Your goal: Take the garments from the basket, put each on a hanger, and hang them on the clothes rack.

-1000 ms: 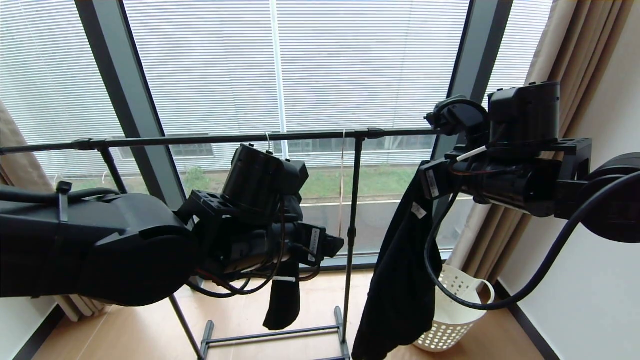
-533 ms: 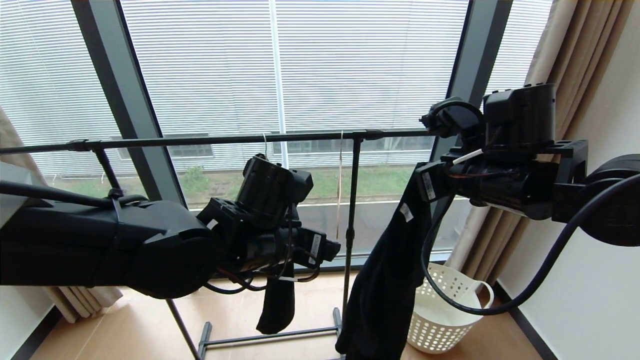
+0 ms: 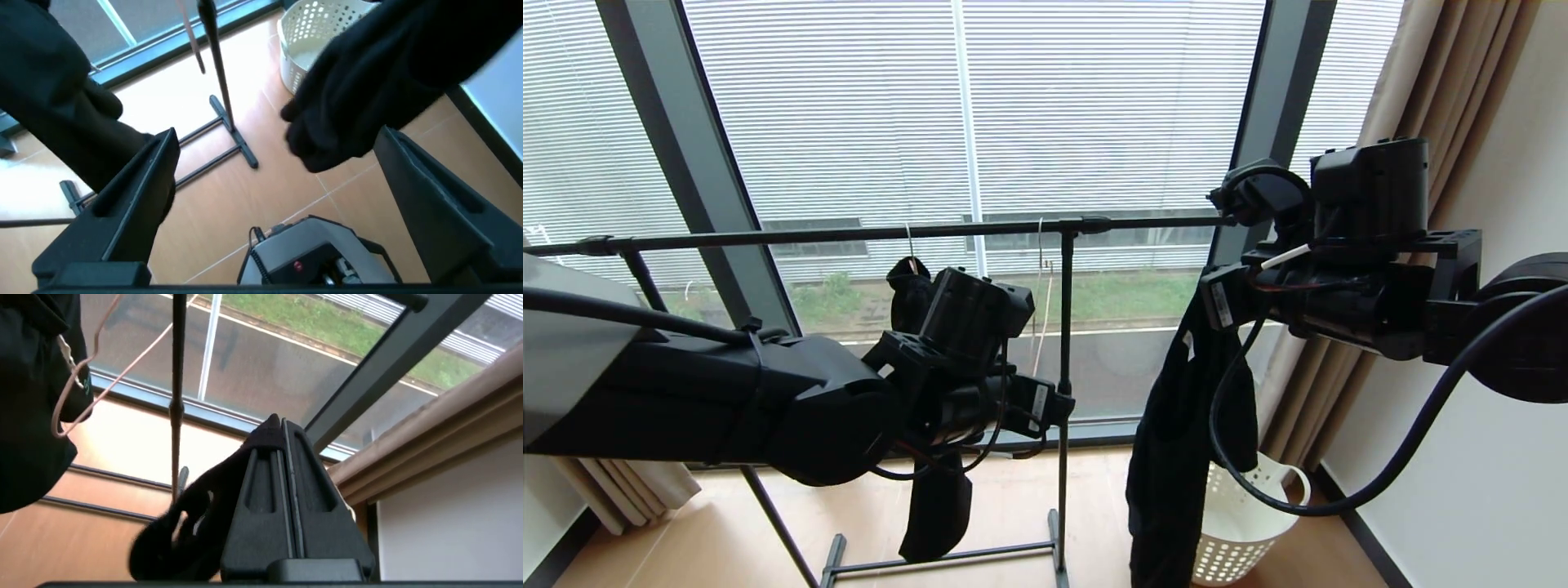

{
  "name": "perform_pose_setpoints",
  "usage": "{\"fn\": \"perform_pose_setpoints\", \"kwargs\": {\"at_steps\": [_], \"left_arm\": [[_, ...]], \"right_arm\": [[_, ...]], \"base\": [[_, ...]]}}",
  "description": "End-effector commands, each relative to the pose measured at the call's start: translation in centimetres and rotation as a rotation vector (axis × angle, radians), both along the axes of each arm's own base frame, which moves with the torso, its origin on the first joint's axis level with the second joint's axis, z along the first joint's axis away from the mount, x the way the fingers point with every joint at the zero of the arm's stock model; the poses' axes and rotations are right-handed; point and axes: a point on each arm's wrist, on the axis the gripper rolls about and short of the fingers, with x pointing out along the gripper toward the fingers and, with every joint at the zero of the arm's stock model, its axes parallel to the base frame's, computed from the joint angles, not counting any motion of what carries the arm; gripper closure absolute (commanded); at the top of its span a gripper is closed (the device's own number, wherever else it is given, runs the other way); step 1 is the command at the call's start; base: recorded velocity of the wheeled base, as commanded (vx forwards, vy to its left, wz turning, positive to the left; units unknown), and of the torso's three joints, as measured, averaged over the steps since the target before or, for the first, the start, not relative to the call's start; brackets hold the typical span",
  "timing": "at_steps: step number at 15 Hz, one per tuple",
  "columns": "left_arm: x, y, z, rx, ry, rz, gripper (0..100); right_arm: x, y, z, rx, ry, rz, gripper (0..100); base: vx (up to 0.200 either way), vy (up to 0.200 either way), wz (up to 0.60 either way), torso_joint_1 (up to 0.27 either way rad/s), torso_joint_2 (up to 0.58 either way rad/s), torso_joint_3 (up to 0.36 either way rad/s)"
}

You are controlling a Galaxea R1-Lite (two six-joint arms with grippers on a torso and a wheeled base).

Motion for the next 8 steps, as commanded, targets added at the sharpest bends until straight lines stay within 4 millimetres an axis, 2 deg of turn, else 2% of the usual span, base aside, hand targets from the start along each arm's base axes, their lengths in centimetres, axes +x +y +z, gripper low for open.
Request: {"fn": "perform_pose_setpoints", "kwargs": {"at_steps": [1,8], "left_arm": [[1.0,-0.1,-1.2,0.014,0.004,0.027,0],[7.1,-0.8,-2.2,-0.001,-0.061,0.104,0]], "right_arm": [[0.0,0.0,0.0,0.0,-0.001,0.0,100],[0.1,0.0,0.0,0.0,0.0,-0.001,100]], "base": [[0.0,0.0,0.0,0.0,0.0,0.0],[0.0,0.0,0.0,0.0,0.0,0.0]]}}
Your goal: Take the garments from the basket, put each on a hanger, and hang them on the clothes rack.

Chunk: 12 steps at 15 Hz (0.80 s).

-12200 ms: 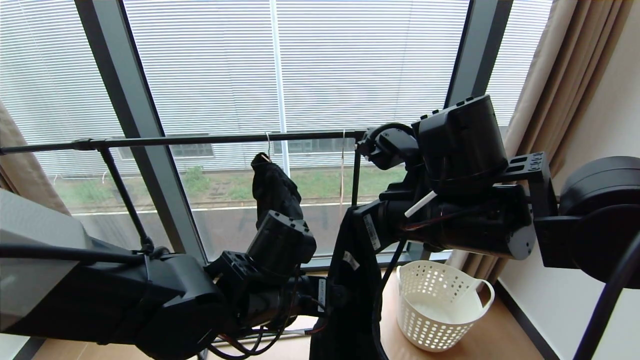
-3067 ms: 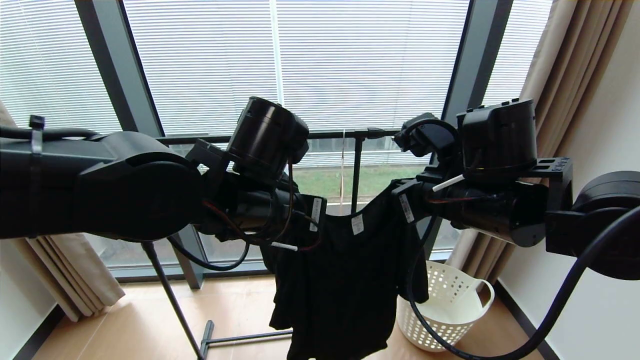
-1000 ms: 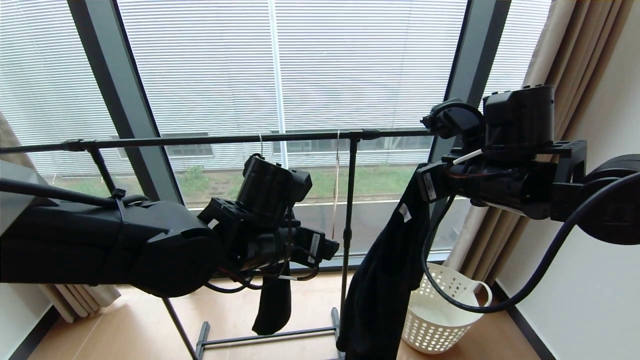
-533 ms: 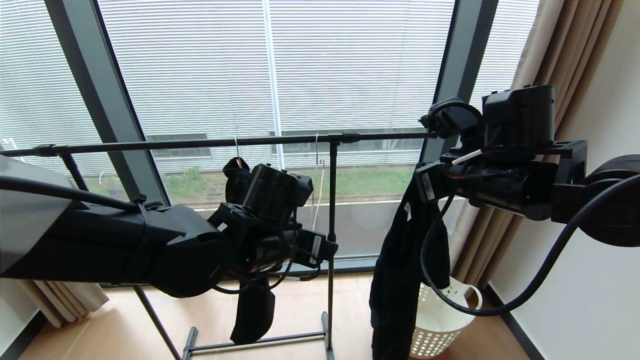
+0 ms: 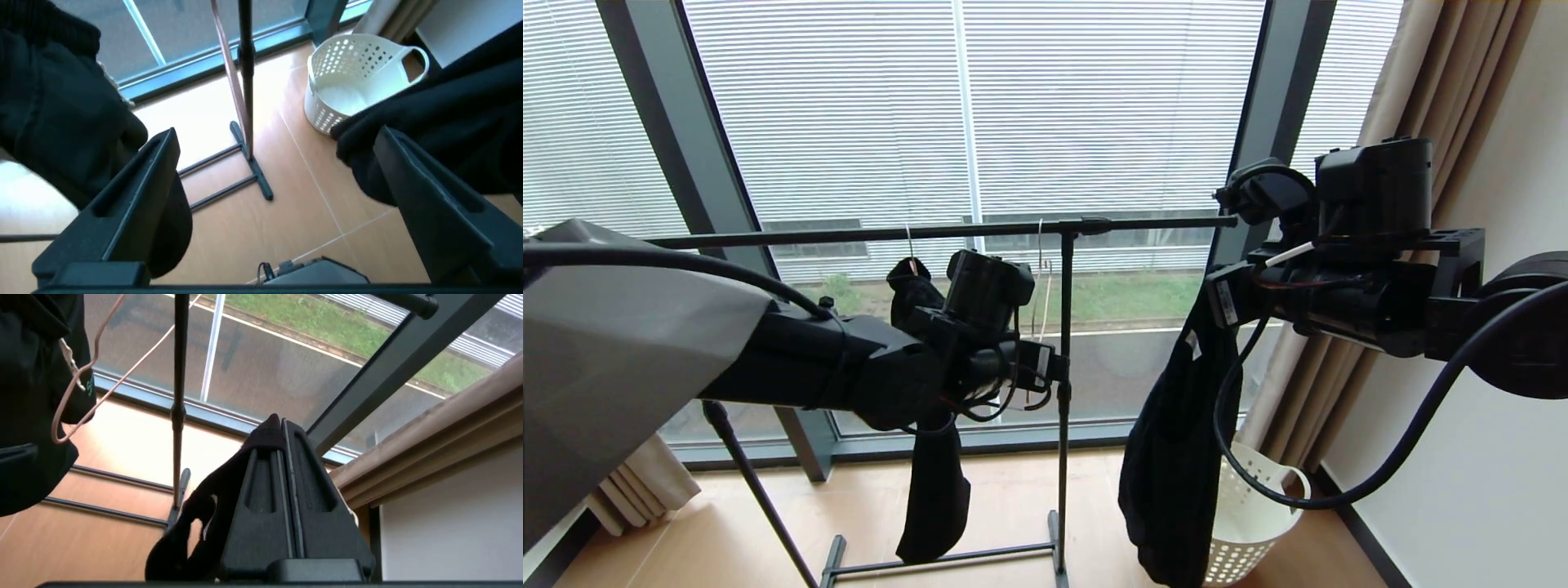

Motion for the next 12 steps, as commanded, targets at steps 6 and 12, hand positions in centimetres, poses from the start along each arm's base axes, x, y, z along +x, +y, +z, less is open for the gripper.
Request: {"fn": "perform_pose_setpoints", "kwargs": {"at_steps": [6,12], "left_arm": [[6.7,-1.2,-4.0,0.024,-0.037,0.086,0],[9.2,-2.3,-4.6,0.0,-0.089,0.109,0]], "right_arm": [[0.1,0.1,-0.1,-0.001,0.001,0.002,100],[0.2,0.2,-0.3,-0.004,0.006,0.004,100]], "base": [[0.0,0.0,0.0,0.0,0.0,0.0],[0.0,0.0,0.0,0.0,0.0,0.0]]}}
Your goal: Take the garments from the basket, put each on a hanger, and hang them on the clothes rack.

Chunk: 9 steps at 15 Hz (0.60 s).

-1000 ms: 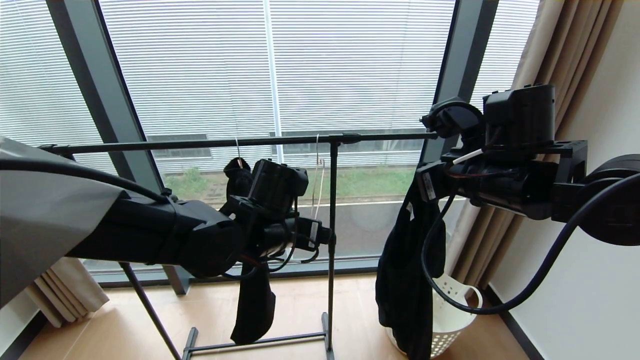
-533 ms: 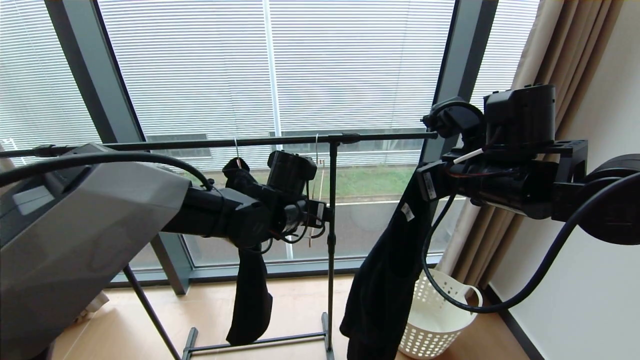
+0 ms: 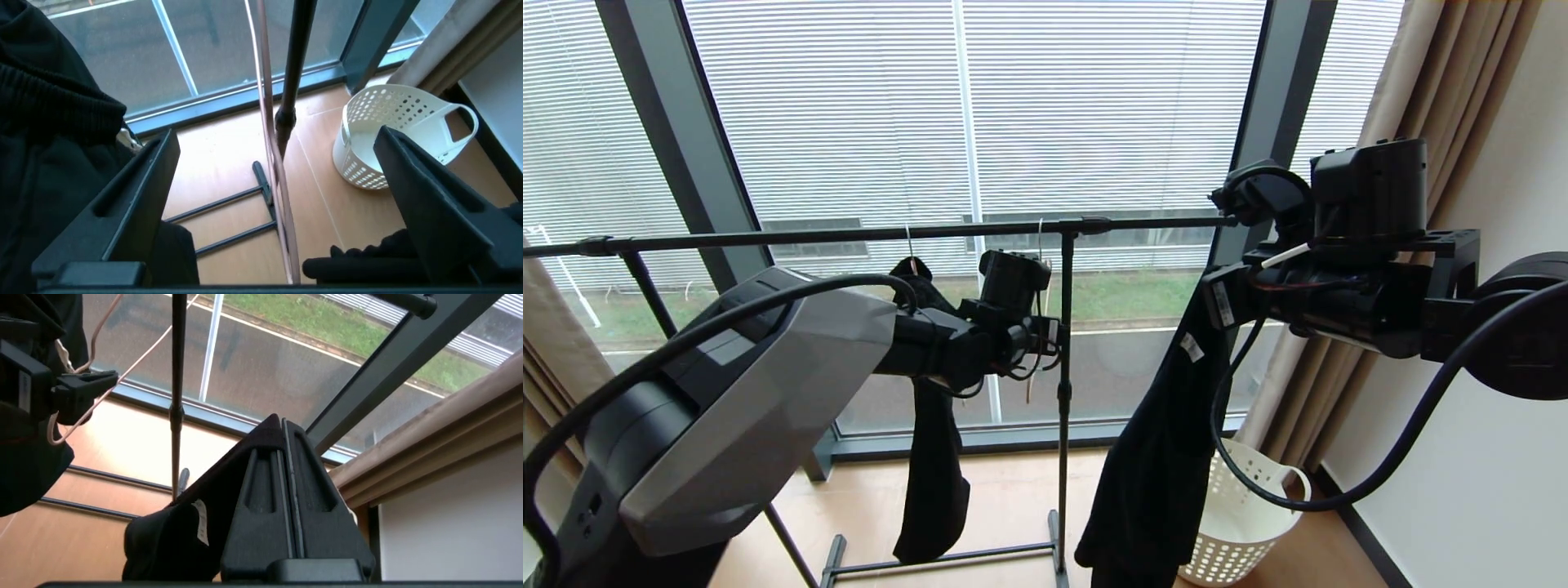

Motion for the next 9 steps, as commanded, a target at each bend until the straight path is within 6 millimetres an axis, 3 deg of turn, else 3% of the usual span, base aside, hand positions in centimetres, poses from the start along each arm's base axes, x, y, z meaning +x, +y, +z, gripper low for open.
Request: {"fn": "perform_pose_setpoints", "kwargs": {"at_steps": [1,9], "left_arm": [[0.8,-0.4,-1.2,0.005,0.0,0.011,0],[2.0,-0.4,-2.0,0.004,-0.011,0.034,0]], "right_arm": [[0.1,0.1,-0.2,-0.004,0.006,0.0,100],[0.2,0.1,-0.3,-0.006,0.009,-0.002,100]], "base": [[0.0,0.0,0.0,0.0,0.0,0.0],[0.0,0.0,0.0,0.0,0.0,0.0]]}}
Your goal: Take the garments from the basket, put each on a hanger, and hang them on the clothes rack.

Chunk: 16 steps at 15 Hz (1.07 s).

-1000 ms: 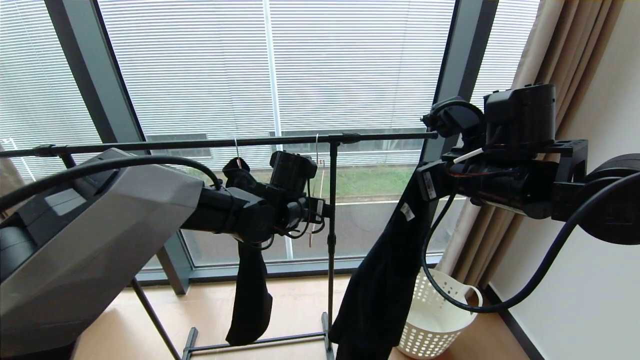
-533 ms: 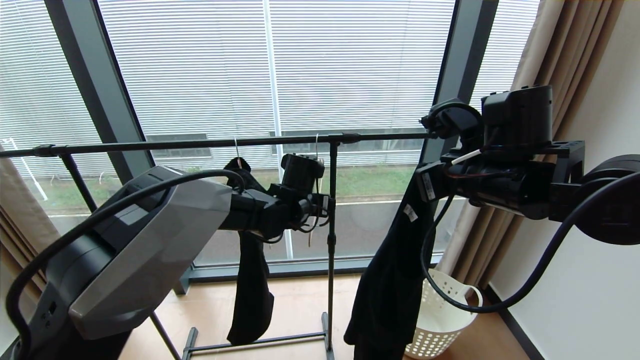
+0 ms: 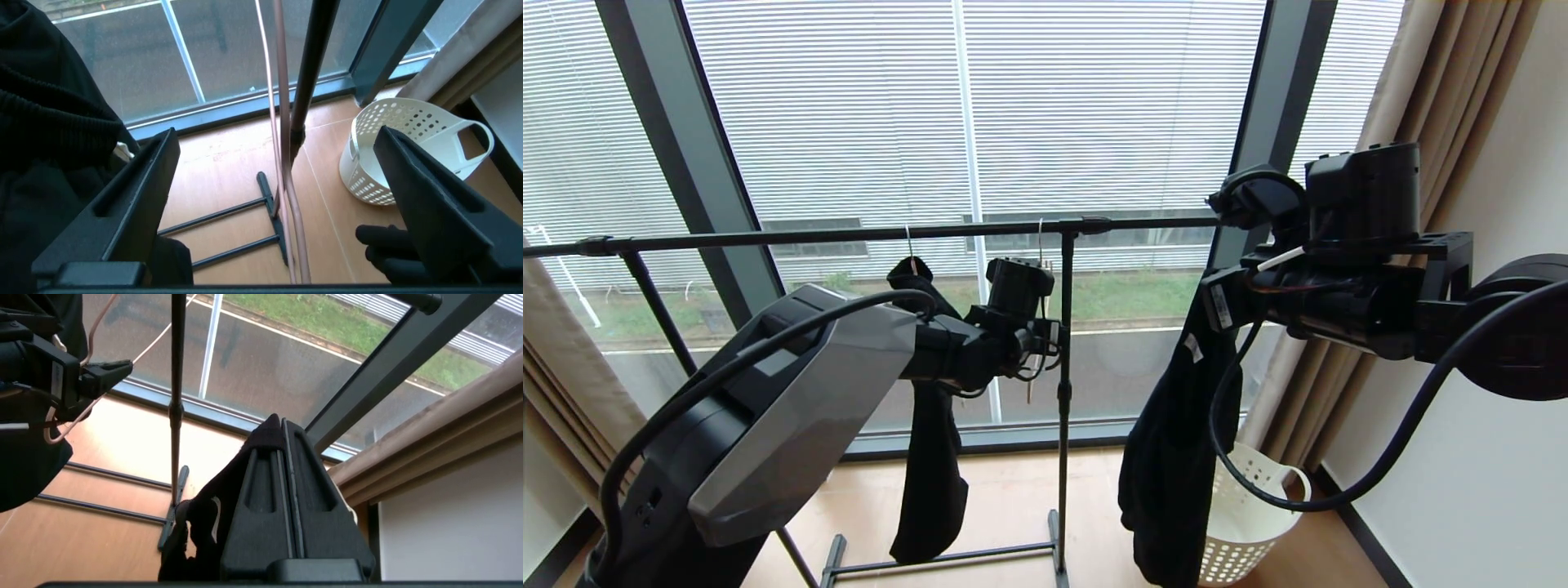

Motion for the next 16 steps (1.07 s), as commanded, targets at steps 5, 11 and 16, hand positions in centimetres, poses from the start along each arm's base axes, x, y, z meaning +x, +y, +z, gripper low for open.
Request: {"fn": "perform_pose_setpoints", "kwargs": {"at_steps": [5,11,16], "left_arm": [[0.54,-0.3,-0.89,0.002,0.002,0.002,0],[0.51,-0.37,-0.62,-0.002,-0.003,0.003,100],[0.51,-0.26,-0.33,-0.003,-0.01,0.012,100]], "right_arm": [[0.05,0.05,-0.02,0.0,0.0,0.001,100],[0.07,0.07,-0.12,-0.002,0.003,0.001,100],[0.07,0.07,-0.12,-0.002,0.003,0.001,100]], "base": [[0.0,0.0,0.0,0.0,0.0,0.0],[0.0,0.0,0.0,0.0,0.0,0.0],[0.0,0.0,0.0,0.0,0.0,0.0]]}}
